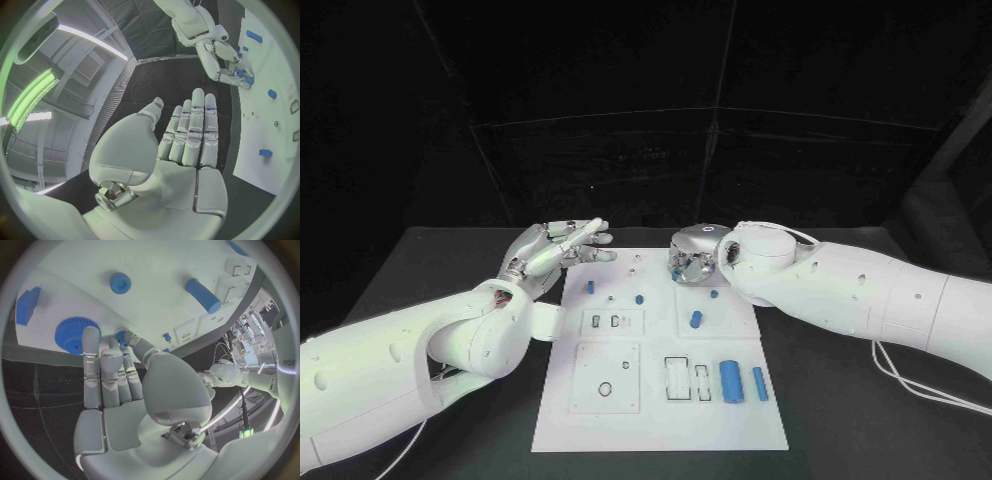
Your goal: Assemble the parts on the task board
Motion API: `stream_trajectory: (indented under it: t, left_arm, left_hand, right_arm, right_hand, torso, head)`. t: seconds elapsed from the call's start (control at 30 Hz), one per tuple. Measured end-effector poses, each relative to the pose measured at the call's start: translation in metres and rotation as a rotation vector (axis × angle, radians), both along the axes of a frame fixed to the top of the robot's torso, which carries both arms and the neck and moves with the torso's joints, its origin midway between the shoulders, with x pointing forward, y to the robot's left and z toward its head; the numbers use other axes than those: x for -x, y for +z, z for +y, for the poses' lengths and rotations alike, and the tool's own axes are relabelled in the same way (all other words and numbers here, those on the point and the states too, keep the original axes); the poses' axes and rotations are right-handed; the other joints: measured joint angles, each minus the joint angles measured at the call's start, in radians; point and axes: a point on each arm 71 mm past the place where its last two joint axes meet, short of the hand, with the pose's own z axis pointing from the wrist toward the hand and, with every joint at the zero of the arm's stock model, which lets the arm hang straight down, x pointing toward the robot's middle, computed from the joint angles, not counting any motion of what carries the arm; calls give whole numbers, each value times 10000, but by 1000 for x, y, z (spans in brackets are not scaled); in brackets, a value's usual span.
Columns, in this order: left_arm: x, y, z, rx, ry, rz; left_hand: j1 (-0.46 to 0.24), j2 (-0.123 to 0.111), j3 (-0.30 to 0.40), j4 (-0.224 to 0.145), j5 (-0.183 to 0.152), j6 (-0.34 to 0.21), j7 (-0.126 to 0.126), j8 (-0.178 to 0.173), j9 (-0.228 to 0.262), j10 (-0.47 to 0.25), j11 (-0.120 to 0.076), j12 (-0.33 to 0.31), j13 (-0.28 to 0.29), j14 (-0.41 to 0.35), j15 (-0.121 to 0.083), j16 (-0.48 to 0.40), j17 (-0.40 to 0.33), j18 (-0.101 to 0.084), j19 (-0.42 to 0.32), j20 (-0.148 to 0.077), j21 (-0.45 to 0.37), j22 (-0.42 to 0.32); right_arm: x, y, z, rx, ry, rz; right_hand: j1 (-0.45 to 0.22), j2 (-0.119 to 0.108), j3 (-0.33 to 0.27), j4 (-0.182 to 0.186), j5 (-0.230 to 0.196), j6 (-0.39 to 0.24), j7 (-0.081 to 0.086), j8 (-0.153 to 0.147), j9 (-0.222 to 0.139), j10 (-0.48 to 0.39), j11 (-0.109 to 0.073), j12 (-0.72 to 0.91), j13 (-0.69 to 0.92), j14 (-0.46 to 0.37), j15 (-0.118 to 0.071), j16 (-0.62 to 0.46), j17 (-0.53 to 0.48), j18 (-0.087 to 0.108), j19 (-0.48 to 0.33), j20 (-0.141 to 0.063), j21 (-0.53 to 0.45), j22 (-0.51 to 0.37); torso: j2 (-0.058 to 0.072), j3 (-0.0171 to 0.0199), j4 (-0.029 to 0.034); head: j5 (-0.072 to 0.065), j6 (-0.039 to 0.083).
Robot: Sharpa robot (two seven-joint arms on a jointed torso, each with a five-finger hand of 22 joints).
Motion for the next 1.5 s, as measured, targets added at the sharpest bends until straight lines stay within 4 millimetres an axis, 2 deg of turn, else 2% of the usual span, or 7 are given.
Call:
stream_trajectory:
  t: [0.17, 0.53, 0.77, 0.93, 1.17, 1.5]
  left_arm:
    - [-1, 0, 2, -22, 35, 9]
    - [-2, 0, 4, -48, 60, 23]
    - [-3, -1, 4, -59, 58, 39]
    - [-3, -1, 3, -49, 29, 46]
    - [-3, -1, 2, -40, -1, 47]
    - [-3, 1, 2, -34, -23, 30]
  left_hand:
    - [0, 0, 0, 0, 0, 0, 0, 0, 0, 0, 0, 0, -9, 0, 0, 0, 10, 1, 0, 0, 0, -12]
    - [0, 0, 0, 0, 0, 0, 0, 1, 0, 0, 0, 0, -8, 0, 0, 0, 9, 0, 0, 0, 0, -11]
    - [0, 0, 0, 0, 0, 0, 0, -40, 1, 0, 0, -40, -7, 0, 0, 0, 23, 0, 0, 0, 0, -10]
    - [0, 0, 0, 0, 0, 0, 0, -40, 1, 0, 0, -39, -7, 0, 0, 0, 23, 0, -1, 0, 0, -10]
    - [0, 0, 0, 0, 0, 0, 0, -40, 1, 0, 0, -40, -7, 0, 0, 0, 22, 0, 0, 0, 0, -10]
    - [0, 0, 0, 0, 0, 0, 0, -39, 2, 0, 0, -40, -6, 0, 0, 0, 41, 0, -1, 0, 0, -20]
  right_arm:
    - [1, 1, 1, -115, 26, -135]
    - [11, 13, 6, -1189, 202, -1115]
    - [3, 16, 16, -1616, 28, -1607]
    - [-4, 16, 27, -1741, -69, -1734]
    - [-14, 19, 38, -1804, -196, -1839]
    - [-20, 18, 47, -1759, -277, -1733]
  right_hand:
    - [35, 68, 303, 57, -277, 167, -6, 71, 1, 108, -37, 63, -1, 0, 0, 230, 231, 0, 0, 0, 314, 364]
    - [36, 90, 661, 133, -318, 193, 21, 63, 20, 107, -37, 63, 12, 0, 0, 431, 351, -1, 78, -2, 578, 675]
    - [-22, 30, 739, 162, -320, 192, 22, 44, 19, 106, -37, 62, 3, 0, 0, 466, 407, -1, 78, -1, 634, 730]
    - [-85, -33, 867, 231, -321, 191, 22, 32, 17, 67, 2, 63, 4, 0, 0, 547, 465, 0, 77, -1, 694, 779]
    - [-125, -74, 949, 253, -321, 189, 21, 24, 5, 67, 2, 62, 4, 36, 36, 598, 511, -1, 77, -1, 740, 813]
    - [-125, -74, 994, 291, -322, 184, 18, 2, -13, 67, 2, 62, 4, 36, 36, 598, 537, -1, 77, -1, 781, 842]
  torso:
    - [14, 1, 2]
    - [32, -6, 4]
    - [58, -1, 55]
    - [75, 1, 80]
    - [128, -12, 116]
    - [179, -28, 126]
  head:
    - [0, 15]
    - [27, 129]
    - [74, 151]
    - [164, 151]
    - [146, 191]
    - [129, 222]
